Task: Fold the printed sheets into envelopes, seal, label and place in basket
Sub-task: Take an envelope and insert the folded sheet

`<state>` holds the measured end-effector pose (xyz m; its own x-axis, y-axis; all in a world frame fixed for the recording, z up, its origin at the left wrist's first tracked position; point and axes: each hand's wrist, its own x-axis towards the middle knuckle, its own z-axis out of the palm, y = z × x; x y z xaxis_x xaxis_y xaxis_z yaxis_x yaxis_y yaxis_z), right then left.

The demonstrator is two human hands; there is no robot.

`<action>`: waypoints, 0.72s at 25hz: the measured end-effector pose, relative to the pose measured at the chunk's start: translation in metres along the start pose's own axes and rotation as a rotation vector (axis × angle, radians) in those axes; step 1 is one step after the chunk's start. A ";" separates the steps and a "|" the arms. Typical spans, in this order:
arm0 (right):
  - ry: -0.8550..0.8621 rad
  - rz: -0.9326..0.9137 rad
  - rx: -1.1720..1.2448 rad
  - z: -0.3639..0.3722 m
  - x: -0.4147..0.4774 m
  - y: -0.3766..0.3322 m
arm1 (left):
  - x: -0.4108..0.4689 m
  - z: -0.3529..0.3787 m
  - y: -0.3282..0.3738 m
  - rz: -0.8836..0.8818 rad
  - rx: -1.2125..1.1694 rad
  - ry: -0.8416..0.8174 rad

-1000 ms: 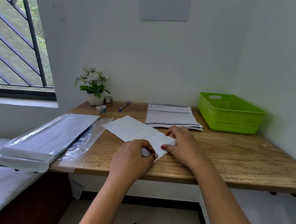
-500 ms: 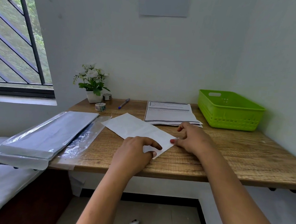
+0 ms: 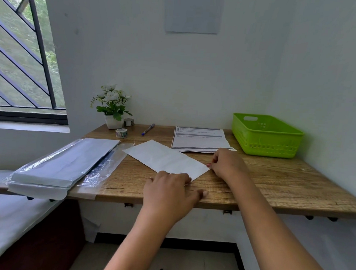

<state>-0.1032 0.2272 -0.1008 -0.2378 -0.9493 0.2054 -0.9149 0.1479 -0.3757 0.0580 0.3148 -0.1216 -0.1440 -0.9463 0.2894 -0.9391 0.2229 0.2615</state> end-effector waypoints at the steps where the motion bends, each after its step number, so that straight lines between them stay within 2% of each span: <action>1: 0.028 -0.008 -0.021 0.002 -0.005 -0.002 | -0.006 0.002 0.006 0.013 0.055 0.043; 4: 0.064 -0.058 -0.076 0.008 -0.017 -0.007 | -0.018 0.008 0.016 0.058 0.158 0.163; 8: 0.003 -0.023 -0.093 0.007 -0.024 -0.013 | -0.029 0.011 0.017 0.116 0.253 0.272; 10: -0.053 -0.013 -0.095 0.004 -0.026 -0.015 | -0.039 0.011 0.013 0.193 0.242 0.260; 14: -0.140 -0.055 -0.082 0.000 -0.028 -0.012 | -0.048 0.010 -0.003 0.343 0.138 0.364; 16: -0.173 -0.060 0.008 -0.003 -0.030 -0.008 | -0.045 0.006 -0.011 0.337 0.068 0.442; 18: -0.187 -0.052 0.300 -0.008 -0.033 -0.006 | -0.040 -0.003 -0.014 0.295 -0.057 0.504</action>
<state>-0.0927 0.2603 -0.0980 -0.1043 -0.9919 0.0724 -0.7810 0.0366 -0.6235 0.0779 0.3499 -0.1340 -0.2175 -0.6169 0.7564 -0.8613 0.4859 0.1486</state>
